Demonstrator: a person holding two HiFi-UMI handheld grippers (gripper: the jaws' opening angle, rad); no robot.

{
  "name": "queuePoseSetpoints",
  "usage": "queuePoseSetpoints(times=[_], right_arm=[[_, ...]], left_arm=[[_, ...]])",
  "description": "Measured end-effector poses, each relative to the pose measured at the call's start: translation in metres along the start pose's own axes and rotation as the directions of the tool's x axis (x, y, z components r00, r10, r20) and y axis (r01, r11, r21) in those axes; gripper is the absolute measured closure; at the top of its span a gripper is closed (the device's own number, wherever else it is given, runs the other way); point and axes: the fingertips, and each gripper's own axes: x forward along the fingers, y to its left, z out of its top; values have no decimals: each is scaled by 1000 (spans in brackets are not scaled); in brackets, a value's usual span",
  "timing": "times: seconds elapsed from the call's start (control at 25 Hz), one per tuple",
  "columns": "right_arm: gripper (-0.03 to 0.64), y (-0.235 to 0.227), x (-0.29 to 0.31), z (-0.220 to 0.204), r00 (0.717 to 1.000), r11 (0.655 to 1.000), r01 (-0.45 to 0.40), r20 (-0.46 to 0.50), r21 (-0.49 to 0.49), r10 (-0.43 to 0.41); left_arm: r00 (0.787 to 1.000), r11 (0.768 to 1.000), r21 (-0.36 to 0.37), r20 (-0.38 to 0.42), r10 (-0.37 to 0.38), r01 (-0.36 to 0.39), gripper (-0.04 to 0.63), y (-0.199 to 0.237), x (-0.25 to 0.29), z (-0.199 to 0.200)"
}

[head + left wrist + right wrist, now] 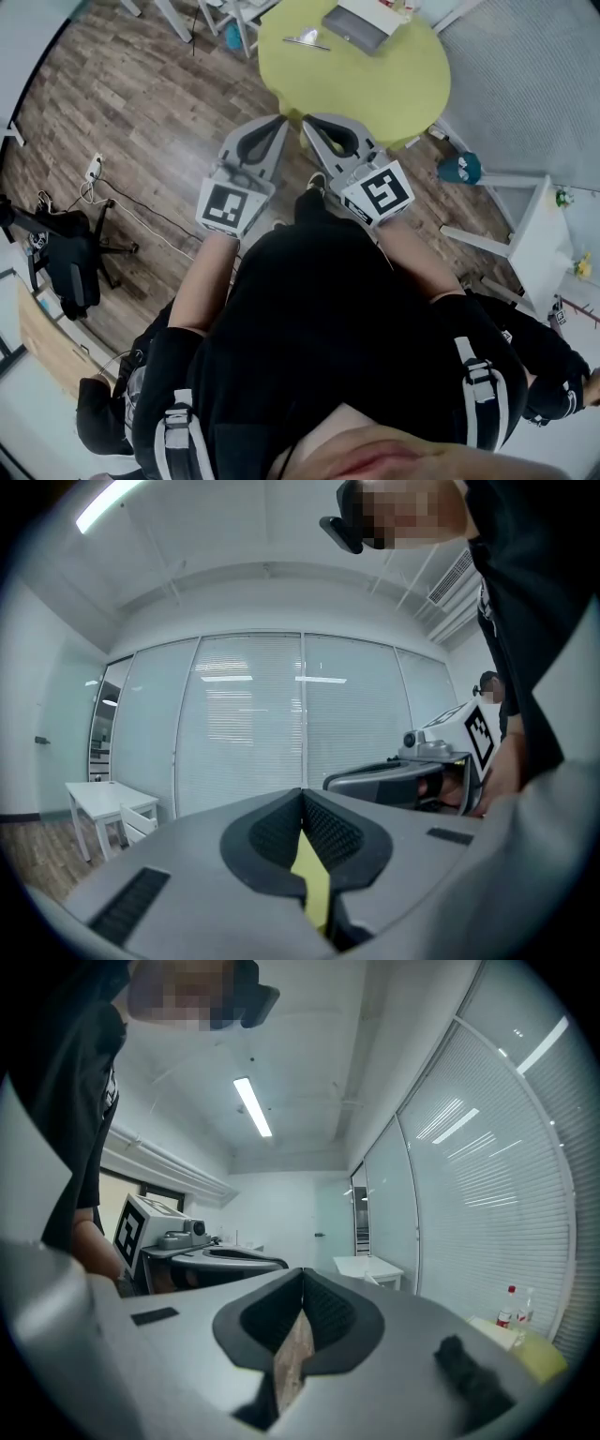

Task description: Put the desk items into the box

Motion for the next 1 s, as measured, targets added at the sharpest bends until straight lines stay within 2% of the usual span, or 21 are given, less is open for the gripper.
queuePoseSetpoints(times=[0.2, 0.32, 0.64, 0.8, 1.0], right_arm=[[600, -24, 6, 3, 1000, 1000, -12, 4, 3, 12], [600, -45, 8, 4, 1000, 1000, -21, 7, 7, 21], [600, -103, 13, -4, 999, 999, -45, 10, 27, 45], [600, -126, 14, -3, 998, 998, -64, 18, 28, 63], [600, -152, 10, -7, 998, 997, -67, 19, 28, 66]], left_arm=[[1000, 1000, 3, -5, -8, 8, 581, 6, 25, 4], [1000, 1000, -21, 13, -1, 2, 581, 10, 48, 10], [999, 1000, 5, -33, 2, -2, 581, 19, 103, 4], [1000, 999, -27, -13, 27, -28, 581, 22, 128, 8], [999, 1000, -1, -24, 25, -26, 581, 20, 153, 6]])
